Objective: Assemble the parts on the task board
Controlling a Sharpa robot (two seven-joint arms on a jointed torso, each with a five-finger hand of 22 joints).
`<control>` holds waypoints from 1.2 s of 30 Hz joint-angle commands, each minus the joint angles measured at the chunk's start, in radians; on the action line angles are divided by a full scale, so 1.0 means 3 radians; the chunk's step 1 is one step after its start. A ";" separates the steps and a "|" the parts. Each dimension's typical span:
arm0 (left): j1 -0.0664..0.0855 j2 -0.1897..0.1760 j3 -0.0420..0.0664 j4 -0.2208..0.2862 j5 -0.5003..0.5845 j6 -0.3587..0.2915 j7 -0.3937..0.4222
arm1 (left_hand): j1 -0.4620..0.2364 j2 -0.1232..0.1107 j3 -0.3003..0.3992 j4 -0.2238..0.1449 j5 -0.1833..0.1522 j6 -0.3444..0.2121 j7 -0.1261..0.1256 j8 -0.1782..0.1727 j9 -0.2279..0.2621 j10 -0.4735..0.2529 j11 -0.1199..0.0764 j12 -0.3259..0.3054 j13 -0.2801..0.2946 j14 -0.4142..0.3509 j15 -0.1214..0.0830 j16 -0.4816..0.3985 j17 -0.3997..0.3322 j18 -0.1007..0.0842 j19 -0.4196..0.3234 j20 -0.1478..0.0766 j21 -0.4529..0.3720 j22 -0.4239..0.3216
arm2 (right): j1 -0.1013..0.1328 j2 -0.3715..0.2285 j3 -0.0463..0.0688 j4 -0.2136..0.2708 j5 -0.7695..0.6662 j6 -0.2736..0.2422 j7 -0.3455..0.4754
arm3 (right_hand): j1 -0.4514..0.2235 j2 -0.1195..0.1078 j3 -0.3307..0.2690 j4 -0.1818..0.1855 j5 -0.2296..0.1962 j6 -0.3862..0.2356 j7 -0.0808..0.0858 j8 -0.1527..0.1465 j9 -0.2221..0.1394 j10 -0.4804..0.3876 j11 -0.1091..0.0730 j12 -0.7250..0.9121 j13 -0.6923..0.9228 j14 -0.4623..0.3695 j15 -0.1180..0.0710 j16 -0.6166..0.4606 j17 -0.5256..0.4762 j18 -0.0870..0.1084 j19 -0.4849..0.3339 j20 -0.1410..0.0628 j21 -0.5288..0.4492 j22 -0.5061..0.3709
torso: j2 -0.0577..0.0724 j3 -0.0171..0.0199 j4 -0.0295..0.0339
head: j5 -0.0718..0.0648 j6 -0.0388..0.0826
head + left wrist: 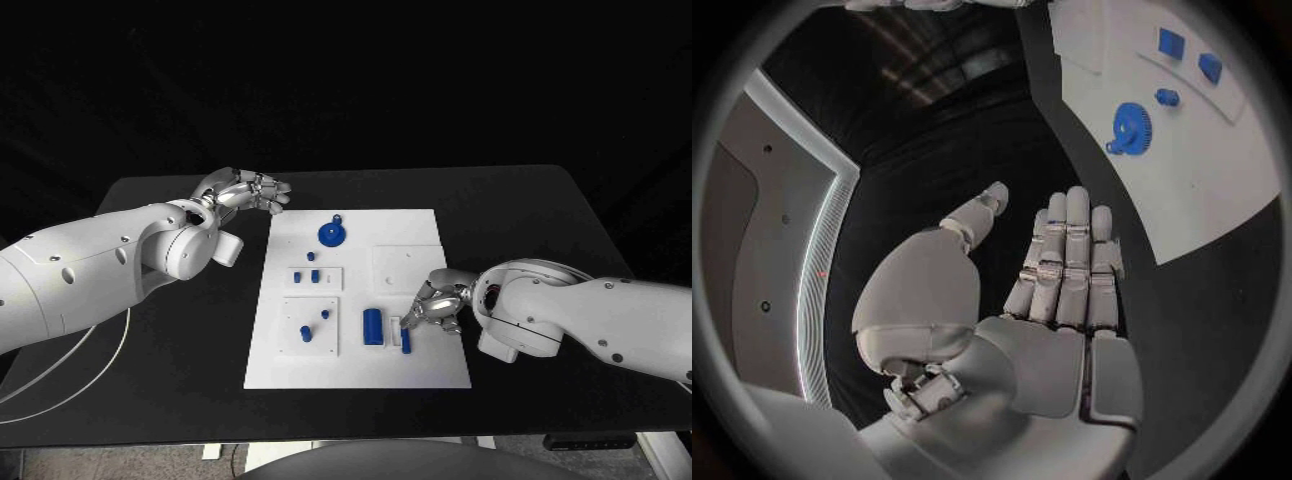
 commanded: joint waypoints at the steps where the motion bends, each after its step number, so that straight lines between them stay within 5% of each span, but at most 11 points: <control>1: 0.0002 0.0003 0.0002 0.0005 -0.0016 0.0048 0.0032 | -0.0016 0.0007 0.0004 0.0013 -0.0004 -0.0025 -0.0002 0.0005 -0.0003 -0.0021 -0.0011 -0.0013 0.0003 0.0012 0.0003 -0.0017 0.0005 -0.0011 0.0007 0.0020 -0.0012 0.0004 | -0.0002 0.0019 -0.0001 0.0001 0.0099 0.0104 -0.0014 | -0.0006 0.0039 -0.0025 -0.0012 0.0001 -0.0016 0.0017 0.0008 -0.0012 0.0010 0.0000 0.0014 -0.0002 0.0004 -0.0010 0.0002 0.0002 0.0071 -0.0009 -0.0022 0.0002 0.0042 | 0.0000 -0.0002 -0.0001 | 0.0001 -0.0006; 13: 0.0002 -0.0002 0.0001 0.0004 -0.0016 0.0052 0.0027 | -0.0016 0.0006 0.0003 0.0013 -0.0004 -0.0026 -0.0002 0.0005 -0.0003 -0.0021 -0.0011 -0.0013 0.0003 0.0012 0.0003 -0.0019 0.0008 -0.0011 0.0008 0.0020 -0.0014 0.0006 | -0.0002 -0.0024 -0.0001 0.0028 -0.0425 0.0163 -0.0034 | -0.0044 -0.0024 -0.0048 0.0016 -0.0187 -0.0020 0.0017 0.0009 -0.0029 0.0000 0.0005 0.0010 -0.0006 0.0004 -0.0008 -0.0010 -0.0004 0.0071 -0.0013 -0.0021 -0.0013 0.0036 | -0.0001 0.0002 -0.0001 | 0.0002 -0.0006; 18: 0.0002 -0.0004 0.0001 0.0005 -0.0016 0.0055 0.0024 | -0.0016 0.0006 0.0002 0.0013 -0.0004 -0.0026 -0.0001 0.0005 -0.0003 -0.0021 -0.0010 -0.0013 0.0003 0.0012 0.0003 -0.0020 0.0009 -0.0011 0.0008 0.0020 -0.0014 0.0007 | -0.0002 -0.0048 -0.0001 0.0047 -0.0604 0.0457 -0.0157 | -0.0120 -0.0092 -0.0037 0.0169 -0.0450 -0.0007 0.0010 0.0020 -0.0038 0.0011 0.0002 0.0013 -0.0009 0.0011 -0.0011 -0.0006 -0.0002 0.0071 0.0000 -0.0023 -0.0018 0.0034 | 0.0000 0.0005 -0.0003 | 0.0007 -0.0004; 22: 0.0002 -0.0002 0.0001 0.0005 -0.0017 0.0060 0.0019 | -0.0015 0.0005 0.0002 0.0013 -0.0005 -0.0026 -0.0001 0.0005 -0.0003 -0.0022 -0.0010 -0.0013 0.0003 0.0012 0.0003 -0.0020 0.0010 -0.0011 0.0008 0.0020 -0.0015 0.0007 | -0.0002 -0.0023 -0.0001 0.0050 -0.0675 0.0627 -0.0195 | -0.0225 -0.0134 -0.0058 0.0280 -0.0482 0.0001 0.0007 0.0030 -0.0035 0.0019 -0.0008 0.0018 -0.0008 0.0012 -0.0017 0.0002 0.0004 0.0071 0.0005 -0.0025 -0.0014 0.0037 | 0.0000 0.0003 -0.0007 | 0.0007 -0.0004; 27: 0.0002 0.0003 0.0000 0.0008 -0.0023 0.0070 0.0014 | -0.0016 0.0005 0.0001 0.0014 -0.0005 -0.0026 -0.0001 0.0005 -0.0003 -0.0022 -0.0010 -0.0013 0.0003 0.0012 0.0004 -0.0021 0.0011 -0.0011 0.0008 0.0020 -0.0015 0.0008 | -0.0003 0.0040 -0.0002 0.0021 -0.0762 0.0655 -0.0234 | -0.0287 -0.0078 -0.0170 0.0295 -0.0482 0.0020 -0.0007 0.0055 -0.0017 0.0044 -0.0022 0.0036 0.0000 0.0012 -0.0029 0.0029 0.0022 0.0071 0.0009 -0.0036 0.0011 0.0052 | -0.0001 0.0002 -0.0003 | -0.0003 -0.0005; 36: 0.0002 0.0000 -0.0001 0.0008 -0.0023 0.0071 0.0010 | -0.0017 0.0005 0.0000 0.0015 -0.0005 -0.0027 -0.0001 0.0006 -0.0003 -0.0022 -0.0010 -0.0013 0.0003 0.0012 0.0004 -0.0023 0.0013 -0.0011 0.0008 0.0020 -0.0016 0.0009 | -0.0024 0.0127 -0.0004 -0.0034 -0.0817 0.0709 -0.0265 | -0.0383 0.0131 -0.0398 0.0186 -0.0482 0.0042 -0.0024 0.0080 -0.0005 0.0058 -0.0039 0.0045 0.0010 -0.0003 -0.0044 0.0064 0.0048 0.0071 -0.0015 -0.0055 0.0043 0.0057 | 0.0002 0.0003 0.0002 | -0.0006 -0.0013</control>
